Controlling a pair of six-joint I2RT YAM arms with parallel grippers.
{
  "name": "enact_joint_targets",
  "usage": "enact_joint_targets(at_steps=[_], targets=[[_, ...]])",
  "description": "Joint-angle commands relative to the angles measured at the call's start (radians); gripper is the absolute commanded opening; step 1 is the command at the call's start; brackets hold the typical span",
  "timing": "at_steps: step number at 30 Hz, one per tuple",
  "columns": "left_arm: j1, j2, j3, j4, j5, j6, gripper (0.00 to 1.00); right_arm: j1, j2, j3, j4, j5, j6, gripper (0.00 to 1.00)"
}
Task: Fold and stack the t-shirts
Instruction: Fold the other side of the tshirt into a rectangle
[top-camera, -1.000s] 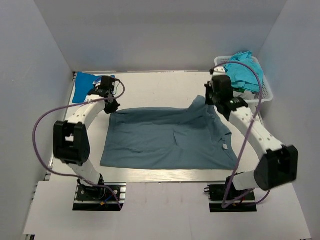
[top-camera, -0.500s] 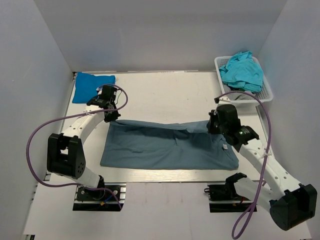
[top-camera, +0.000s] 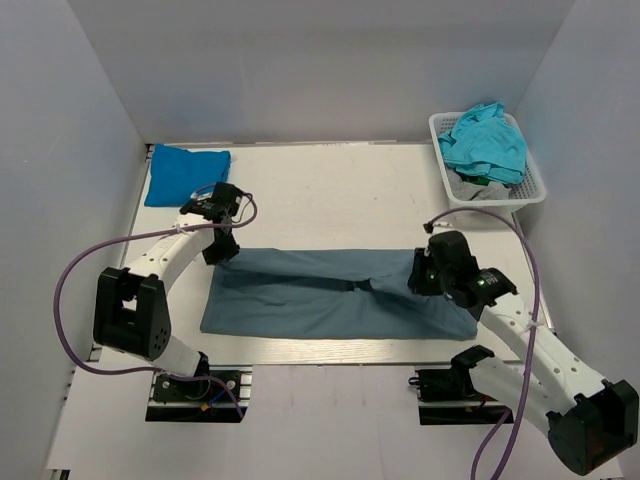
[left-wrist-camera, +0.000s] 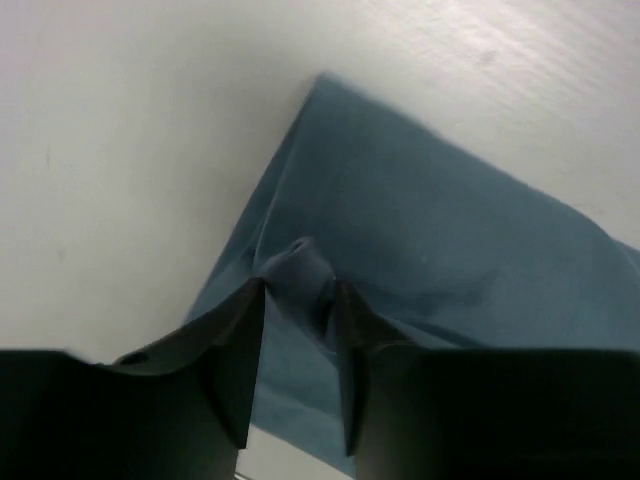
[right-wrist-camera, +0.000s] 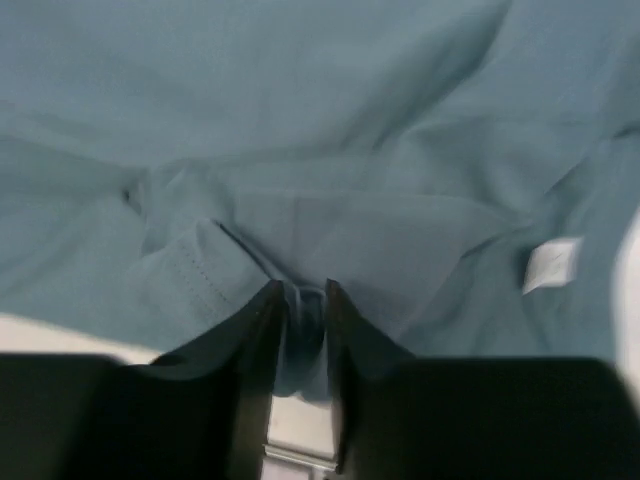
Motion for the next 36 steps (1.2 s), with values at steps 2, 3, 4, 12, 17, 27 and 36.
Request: enact_joint_targets(at_steps=[2,3,4,12,17,27,36], targets=[[-0.002,-0.021,0.001,-0.326,-0.139,-0.216,0.71,0.02,-0.04,-0.064,-0.106,-0.228,0.079,0.64],[-0.002,-0.034,0.001,-0.378,-0.155,-0.248,1.0,0.026,-0.046,-0.098,-0.114,-0.272,0.093,0.9],[-0.002,-0.048,0.001,-0.458,-0.187,-0.302,1.0,0.03,-0.075,-0.124,-0.143,-0.353,0.107,0.9],[-0.002,-0.125,0.126,-0.387,-0.106,-0.29,1.0,0.024,-0.063,-0.005,-0.107,-0.228,0.092,0.9],[-0.011,-0.022,0.126,-0.171,0.054,-0.186,1.0,0.024,0.07,0.029,0.018,-0.122,0.127,0.9],[-0.052,0.099,-0.049,0.046,0.224,-0.172,1.0,0.059,0.394,0.178,-0.113,0.163,0.107,0.9],[-0.052,0.206,-0.095,0.014,0.086,-0.228,1.0,0.115,0.516,0.137,-0.088,0.172,0.162,0.9]])
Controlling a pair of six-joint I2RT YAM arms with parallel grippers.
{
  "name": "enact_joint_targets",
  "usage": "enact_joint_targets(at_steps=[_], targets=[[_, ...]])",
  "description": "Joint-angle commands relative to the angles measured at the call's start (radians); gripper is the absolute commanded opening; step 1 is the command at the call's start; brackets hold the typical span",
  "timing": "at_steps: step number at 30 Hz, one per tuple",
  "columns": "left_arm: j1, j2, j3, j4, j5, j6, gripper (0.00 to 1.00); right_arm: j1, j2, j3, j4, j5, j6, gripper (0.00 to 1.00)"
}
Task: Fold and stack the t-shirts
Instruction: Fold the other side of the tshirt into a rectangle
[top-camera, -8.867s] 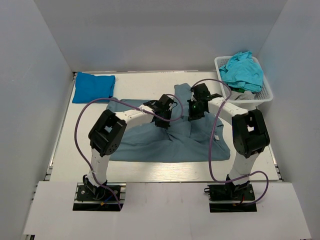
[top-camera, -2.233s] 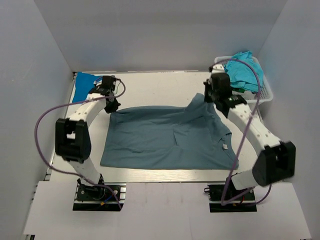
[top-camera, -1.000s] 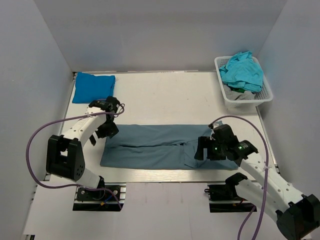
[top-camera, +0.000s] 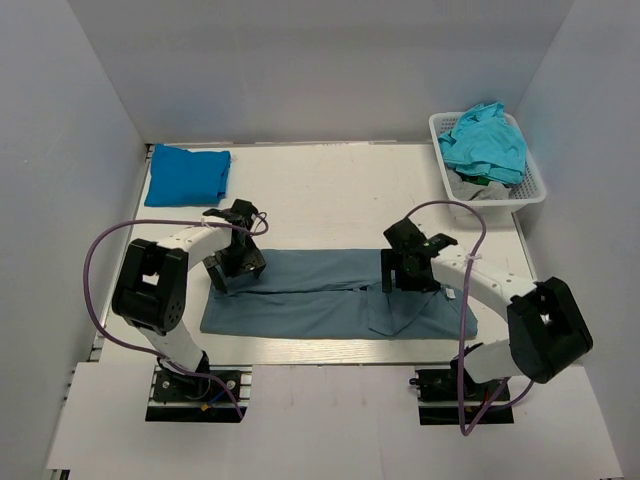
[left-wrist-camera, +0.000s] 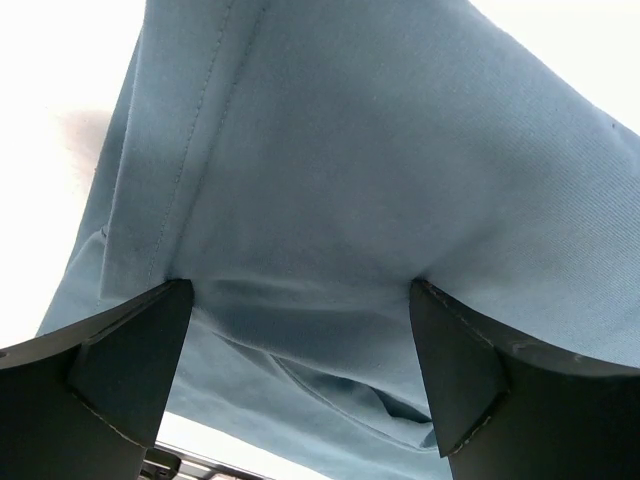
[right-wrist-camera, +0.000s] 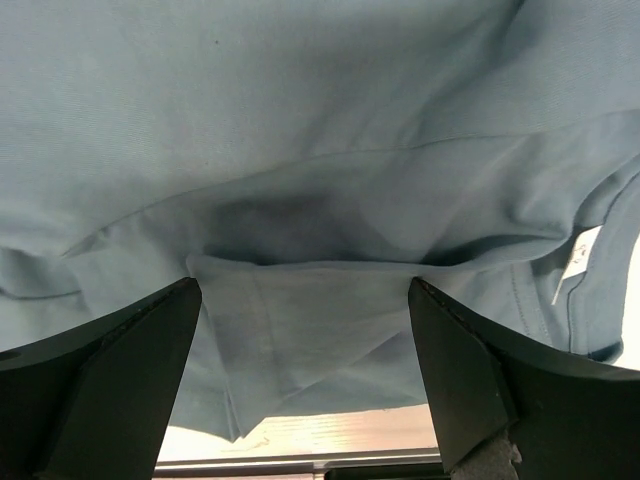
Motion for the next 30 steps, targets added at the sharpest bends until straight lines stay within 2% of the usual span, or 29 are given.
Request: enact_joint_targets(at_steps=[1,12,17,24,30], targets=[[0.0,0.036,-0.03,0.016,-0.067,-0.025,1.0,0.029,0.023,0.003,-0.002,0.043,0.035,0.9],[0.009,0.099,-0.068,0.022,-0.096,-0.07,1.0,0.12,0.143,0.03,-0.043,0.116,0.053,0.9],[0.032,0.117,-0.059,-0.074,-0.168,-0.14,1.0,0.108,0.163,0.04,-0.185,0.244,0.222,0.9],[0.041,0.154,-0.048,-0.096,-0.169,-0.153,1.0,0.089,0.008,-0.019,-0.311,0.302,0.369,0.9],[0.063,0.131,-0.048,-0.105,-0.198,-0.153,1.0,0.043,-0.09,-0.115,-0.436,0.241,0.509,0.9]])
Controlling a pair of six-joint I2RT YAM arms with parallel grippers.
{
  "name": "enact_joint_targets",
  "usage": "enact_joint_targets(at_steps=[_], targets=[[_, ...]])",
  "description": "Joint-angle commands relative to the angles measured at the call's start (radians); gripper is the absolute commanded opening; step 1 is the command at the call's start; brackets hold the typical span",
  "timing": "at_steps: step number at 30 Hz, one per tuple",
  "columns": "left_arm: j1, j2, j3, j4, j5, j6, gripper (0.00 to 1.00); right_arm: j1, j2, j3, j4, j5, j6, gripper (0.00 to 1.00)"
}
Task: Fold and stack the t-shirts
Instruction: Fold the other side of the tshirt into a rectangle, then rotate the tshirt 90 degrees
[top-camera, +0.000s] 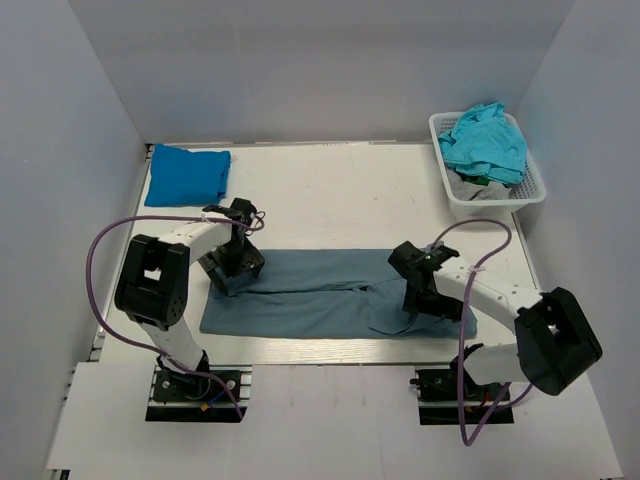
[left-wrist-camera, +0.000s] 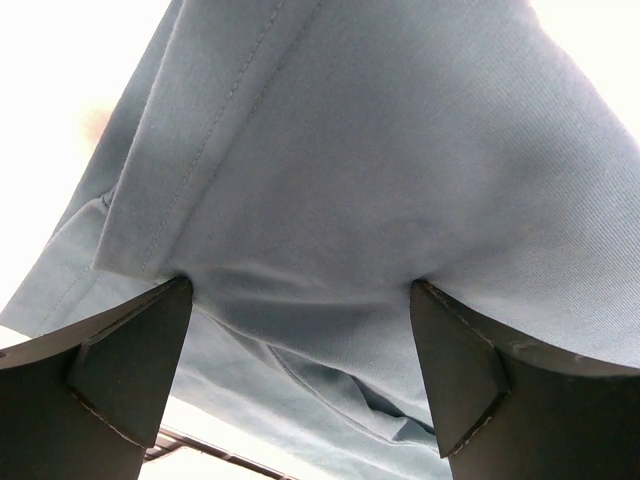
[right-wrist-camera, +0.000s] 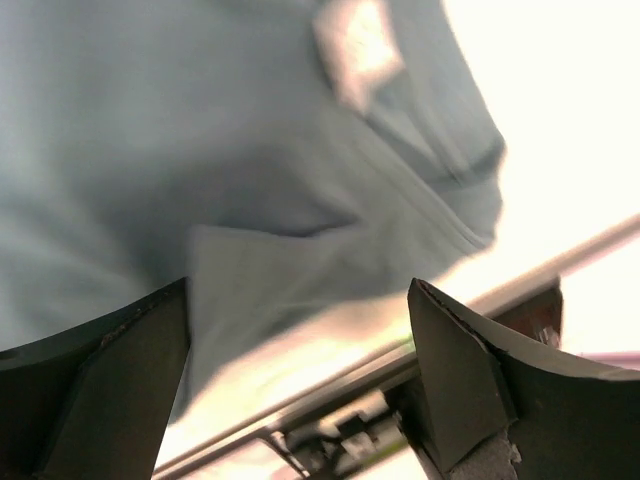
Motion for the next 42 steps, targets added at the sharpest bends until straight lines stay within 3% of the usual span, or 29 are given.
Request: enact_joint_targets(at_steps=[1,6,13,17,20,25,35,38,42], targets=[[0.042,0.076,-0.078,-0.032,-0.204,-0.021,1.0,-0.018,-0.066,-0.043,-0.132,-0.004,0.142,0.9],[0.042,0.076,-0.078,-0.043,-0.204,-0.021,1.0,-0.04,-0.188,-0.026,-0.192,0.004,0.191,0.9],[0.042,0.056,-0.05,-0.064,-0.213,-0.021,1.0,-0.049,-0.247,0.026,-0.215,-0.068,0.109,0.9],[0.042,0.047,-0.029,-0.054,-0.202,0.0,1.0,-0.052,-0.282,0.014,0.02,-0.204,-0.074,0.9],[0.042,0.047,-0.02,-0.066,-0.193,0.016,1.0,-0.049,-0.16,-0.002,0.18,-0.331,-0.158,0.9],[0.024,0.047,-0.052,-0.075,-0.164,0.027,1.0,-0.072,0.035,0.044,0.272,-0.245,-0.197,0.9],[-0.022,0.016,-0.115,-0.196,0.051,-0.002,1.0,-0.198,0.435,0.244,0.463,-0.39,-0.345,0.9],[-0.07,-0.028,-0.141,-0.225,0.13,-0.061,1.0,-0.239,0.595,0.443,0.503,-0.43,-0.427,0.9],[-0.157,-0.122,-0.214,-0.19,0.337,-0.073,1.0,-0.262,0.886,0.898,0.486,-0.543,-0.569,0.9]])
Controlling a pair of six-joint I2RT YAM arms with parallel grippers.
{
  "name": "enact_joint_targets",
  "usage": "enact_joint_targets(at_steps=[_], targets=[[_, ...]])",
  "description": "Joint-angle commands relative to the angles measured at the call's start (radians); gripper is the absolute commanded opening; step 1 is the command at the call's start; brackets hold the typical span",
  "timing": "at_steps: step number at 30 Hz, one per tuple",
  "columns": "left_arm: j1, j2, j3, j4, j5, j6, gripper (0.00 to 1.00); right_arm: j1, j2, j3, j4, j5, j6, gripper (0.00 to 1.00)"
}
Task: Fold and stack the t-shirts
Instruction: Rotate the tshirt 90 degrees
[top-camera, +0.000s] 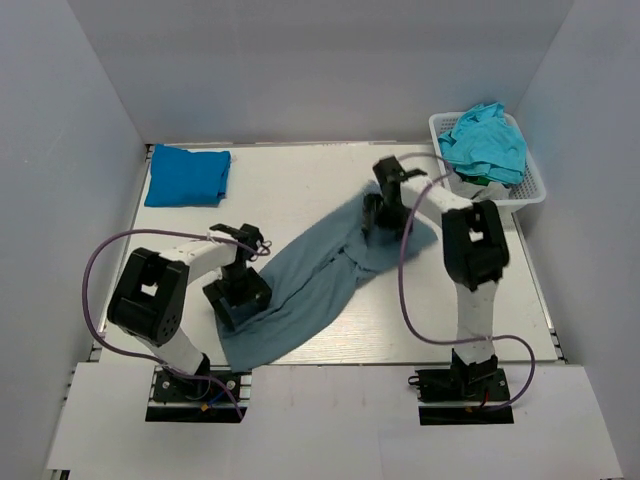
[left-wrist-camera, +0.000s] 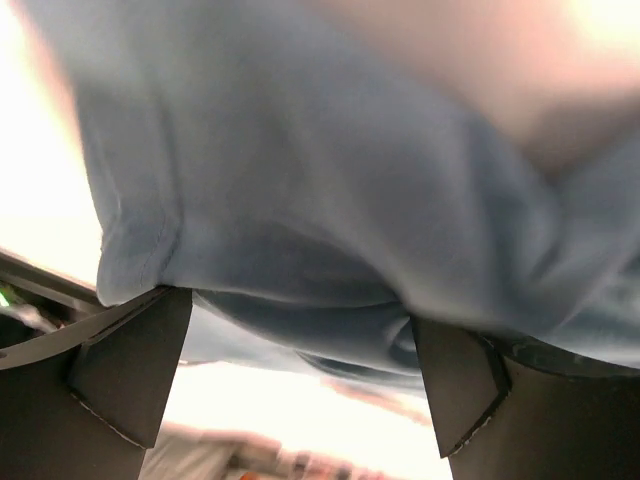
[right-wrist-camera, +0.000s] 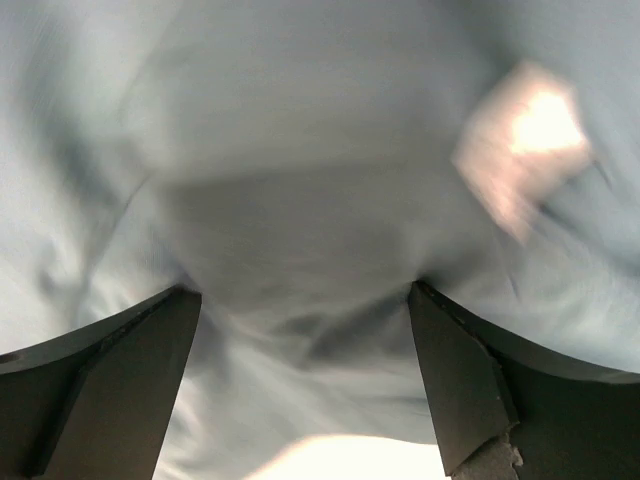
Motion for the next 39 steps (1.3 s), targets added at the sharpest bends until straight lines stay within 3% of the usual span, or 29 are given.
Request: enact_joint_targets(at_steps=[1,2,3,5,7,9,11,14,15,20,23,28,33,39], targets=[[-0.092,-0.064,-0.097,-0.05,0.27,-0.013,1.0,-0.022,0.231,0.258,0.24,-0.151,-0.183,0.9],[-0.117,-0.089,-0.108,-0.071,0.298,-0.013,1.0,-0.024,0.29,0.45,0.23,-0.189,-0.223,0.9],[-0.163,-0.113,-0.099,-0.097,0.313,0.01,1.0,-0.022,0.336,0.51,0.201,-0.314,-0.425,0.9],[-0.2,-0.179,-0.009,-0.188,0.304,0.062,1.0,-0.021,0.345,0.629,0.159,-0.356,-0.566,0.9],[-0.234,-0.224,0.091,-0.197,0.361,0.1,1.0,-0.016,0.299,0.625,0.166,-0.379,-0.622,0.9],[-0.249,-0.288,0.125,-0.104,0.485,0.152,1.0,-0.019,0.196,0.571,0.223,-0.375,-0.618,0.9],[-0.249,-0.314,0.18,-0.064,0.484,0.177,1.0,-0.015,0.118,0.497,0.277,-0.364,-0.567,0.9],[-0.249,-0.314,0.271,-0.105,0.316,0.205,1.0,0.017,0.023,0.408,0.277,-0.343,-0.461,0.9],[-0.249,-0.314,0.288,-0.119,0.198,0.214,1.0,0.028,-0.003,0.376,0.273,-0.32,-0.368,0.9],[-0.232,-0.279,0.348,-0.17,-0.056,0.148,1.0,0.149,-0.123,0.187,0.105,-0.176,-0.004,0.9],[-0.232,-0.33,0.346,-0.093,-0.096,0.114,1.0,0.217,-0.192,0.046,0.139,-0.122,0.086,0.9],[-0.223,-0.474,0.282,-0.032,-0.12,0.102,1.0,0.338,-0.111,0.072,0.058,-0.129,0.08,0.9],[-0.223,-0.532,0.236,-0.101,-0.148,0.047,1.0,0.337,-0.068,0.019,0.127,-0.154,0.119,0.9],[-0.223,-0.6,0.134,-0.09,-0.125,-0.005,1.0,0.321,0.079,0.113,0.029,-0.016,0.158,0.9]])
